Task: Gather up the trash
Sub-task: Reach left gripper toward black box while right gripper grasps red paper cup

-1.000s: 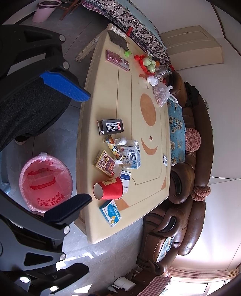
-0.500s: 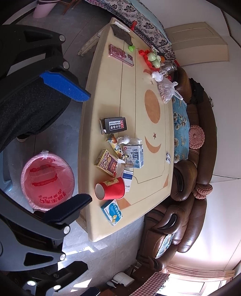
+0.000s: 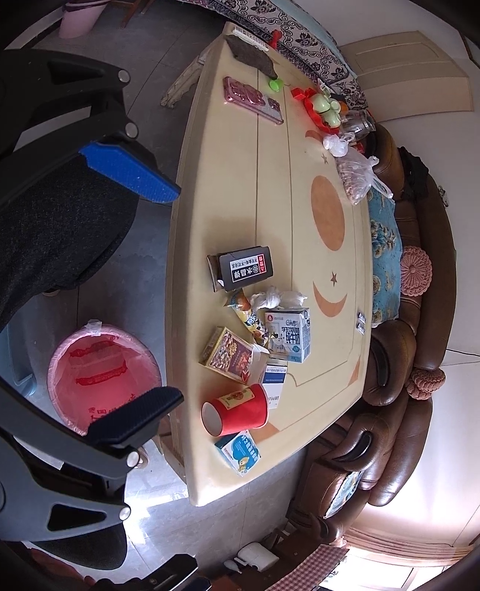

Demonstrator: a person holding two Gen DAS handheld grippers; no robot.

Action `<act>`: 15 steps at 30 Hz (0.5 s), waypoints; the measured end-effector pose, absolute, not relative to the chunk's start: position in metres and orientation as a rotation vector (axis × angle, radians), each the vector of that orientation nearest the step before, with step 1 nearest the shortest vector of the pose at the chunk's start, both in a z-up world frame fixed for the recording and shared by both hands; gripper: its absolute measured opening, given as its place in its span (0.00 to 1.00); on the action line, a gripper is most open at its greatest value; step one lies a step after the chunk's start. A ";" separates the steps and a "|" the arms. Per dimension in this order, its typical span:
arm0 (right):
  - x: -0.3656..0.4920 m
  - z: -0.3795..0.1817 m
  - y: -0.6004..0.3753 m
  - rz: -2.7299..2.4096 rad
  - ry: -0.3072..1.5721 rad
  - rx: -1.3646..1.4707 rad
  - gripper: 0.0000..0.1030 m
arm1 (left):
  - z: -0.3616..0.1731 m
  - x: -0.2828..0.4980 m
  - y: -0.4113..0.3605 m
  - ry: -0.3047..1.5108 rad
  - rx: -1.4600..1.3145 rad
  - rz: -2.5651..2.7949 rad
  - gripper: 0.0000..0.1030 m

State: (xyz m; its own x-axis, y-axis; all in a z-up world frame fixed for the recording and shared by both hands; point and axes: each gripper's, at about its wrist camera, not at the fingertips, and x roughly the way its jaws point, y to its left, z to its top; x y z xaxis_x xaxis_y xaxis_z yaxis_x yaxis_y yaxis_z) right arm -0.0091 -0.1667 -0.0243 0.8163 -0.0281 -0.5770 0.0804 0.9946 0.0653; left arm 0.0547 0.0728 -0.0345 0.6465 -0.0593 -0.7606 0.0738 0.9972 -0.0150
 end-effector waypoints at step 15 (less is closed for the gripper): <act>0.056 -0.060 -0.162 -0.006 0.681 0.113 0.94 | -0.054 0.133 0.087 0.976 -0.092 -0.039 0.95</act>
State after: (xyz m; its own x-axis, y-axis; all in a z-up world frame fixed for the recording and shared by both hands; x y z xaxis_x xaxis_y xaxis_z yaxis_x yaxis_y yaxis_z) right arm 0.0561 -0.1619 -0.0595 0.7774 0.0311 -0.6282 0.0426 0.9939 0.1018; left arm 0.1327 0.0871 -0.0543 0.5598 -0.0744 -0.8253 -0.0087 0.9954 -0.0956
